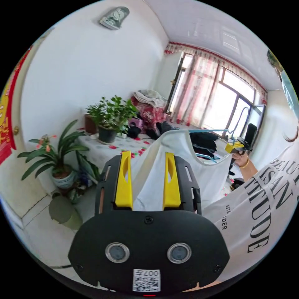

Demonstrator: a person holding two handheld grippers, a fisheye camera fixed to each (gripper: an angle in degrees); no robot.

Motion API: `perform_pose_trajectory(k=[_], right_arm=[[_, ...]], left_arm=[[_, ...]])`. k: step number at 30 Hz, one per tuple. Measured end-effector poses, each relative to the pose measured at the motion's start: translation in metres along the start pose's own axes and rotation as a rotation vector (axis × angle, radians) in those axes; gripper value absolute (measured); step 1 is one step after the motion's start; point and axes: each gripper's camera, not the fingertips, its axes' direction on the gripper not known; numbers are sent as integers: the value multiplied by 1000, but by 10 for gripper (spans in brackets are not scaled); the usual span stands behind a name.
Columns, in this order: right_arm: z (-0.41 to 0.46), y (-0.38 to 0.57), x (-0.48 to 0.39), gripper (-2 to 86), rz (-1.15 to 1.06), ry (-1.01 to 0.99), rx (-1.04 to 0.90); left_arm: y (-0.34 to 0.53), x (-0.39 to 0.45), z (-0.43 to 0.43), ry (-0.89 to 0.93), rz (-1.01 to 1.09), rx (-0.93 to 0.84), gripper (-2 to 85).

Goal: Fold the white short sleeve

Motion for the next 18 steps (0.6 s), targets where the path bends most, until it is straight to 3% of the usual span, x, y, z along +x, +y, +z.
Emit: perform_pose_trajectory(k=[3, 7, 11, 13, 17, 18], right_arm=[[-20, -28, 2, -2, 76, 57, -14], [-25, -60, 16, -3, 250, 141, -48], [-11, -77, 27, -3, 402, 201, -47], [-26, -77, 32, -3, 499, 250, 20], [-68, -62, 34, -2, 648, 295, 184], [-90, -50, 33, -2, 714, 300, 308]], left_arm=[[-11, -43, 68, 208, 45, -33, 5], [-33, -78, 135, 408, 131, -46, -8], [-48, -128, 198, 568, 38, -81, -10], [-51, -153, 223, 553, -36, -94, -10], [-61, -177, 284, 701, -110, -121, -10], [-63, -174, 292, 693, -105, -129, -10]])
